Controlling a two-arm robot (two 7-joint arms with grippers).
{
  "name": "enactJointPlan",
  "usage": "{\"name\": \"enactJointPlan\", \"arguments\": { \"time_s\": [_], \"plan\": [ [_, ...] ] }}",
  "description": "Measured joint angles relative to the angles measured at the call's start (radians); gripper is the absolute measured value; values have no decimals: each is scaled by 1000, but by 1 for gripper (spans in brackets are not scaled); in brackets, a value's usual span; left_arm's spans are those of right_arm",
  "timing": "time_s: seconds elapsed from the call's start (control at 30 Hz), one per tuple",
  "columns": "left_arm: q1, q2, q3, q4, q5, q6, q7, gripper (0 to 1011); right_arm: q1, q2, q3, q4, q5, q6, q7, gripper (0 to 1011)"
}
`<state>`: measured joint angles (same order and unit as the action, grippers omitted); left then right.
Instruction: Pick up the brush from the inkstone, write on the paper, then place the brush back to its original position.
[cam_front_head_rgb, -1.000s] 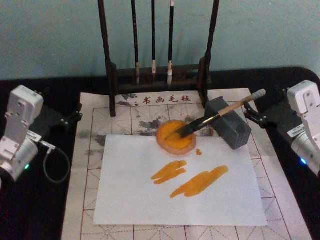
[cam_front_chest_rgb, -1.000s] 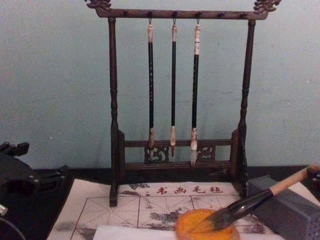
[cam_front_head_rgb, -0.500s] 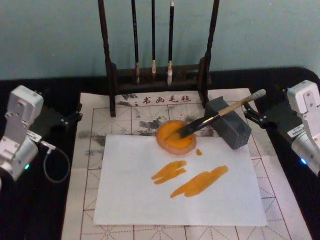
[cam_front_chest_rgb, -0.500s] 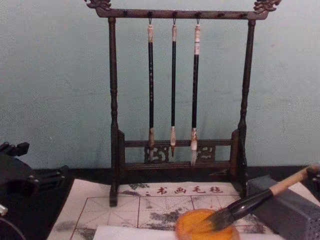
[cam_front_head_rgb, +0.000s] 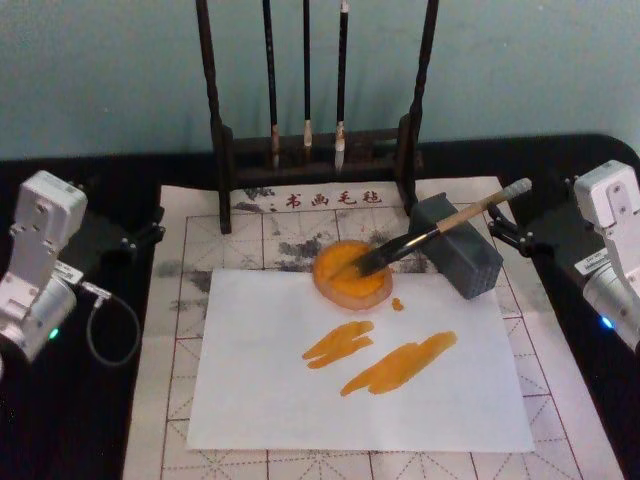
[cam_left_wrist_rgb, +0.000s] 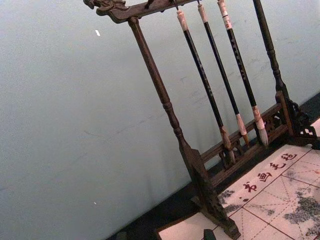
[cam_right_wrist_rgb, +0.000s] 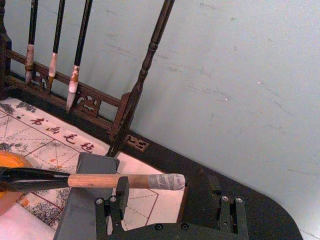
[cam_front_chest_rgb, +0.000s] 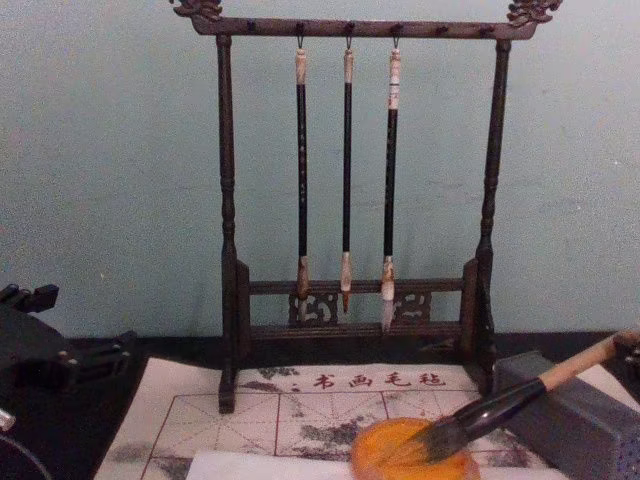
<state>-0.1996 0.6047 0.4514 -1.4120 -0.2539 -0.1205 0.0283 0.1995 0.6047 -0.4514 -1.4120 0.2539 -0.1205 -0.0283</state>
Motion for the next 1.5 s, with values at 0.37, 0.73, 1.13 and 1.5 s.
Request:
{"name": "enactJointPlan", "arguments": {
  "time_s": [0.37, 0.73, 1.13, 1.5],
  "plan": [
    [0, 0, 0, 0, 0, 0, 0, 1001, 0, 0, 0, 0, 0, 0, 0, 1000],
    [0, 0, 0, 0, 0, 0, 0, 1001, 0, 0, 0, 0, 0, 0, 0, 1000],
    [0, 0, 0, 0, 0, 0, 0, 1001, 0, 0, 0, 0, 0, 0, 0, 1000],
    [0, 0, 0, 0, 0, 0, 0, 1001, 0, 0, 0, 0, 0, 0, 0, 1000]
  ]
}}
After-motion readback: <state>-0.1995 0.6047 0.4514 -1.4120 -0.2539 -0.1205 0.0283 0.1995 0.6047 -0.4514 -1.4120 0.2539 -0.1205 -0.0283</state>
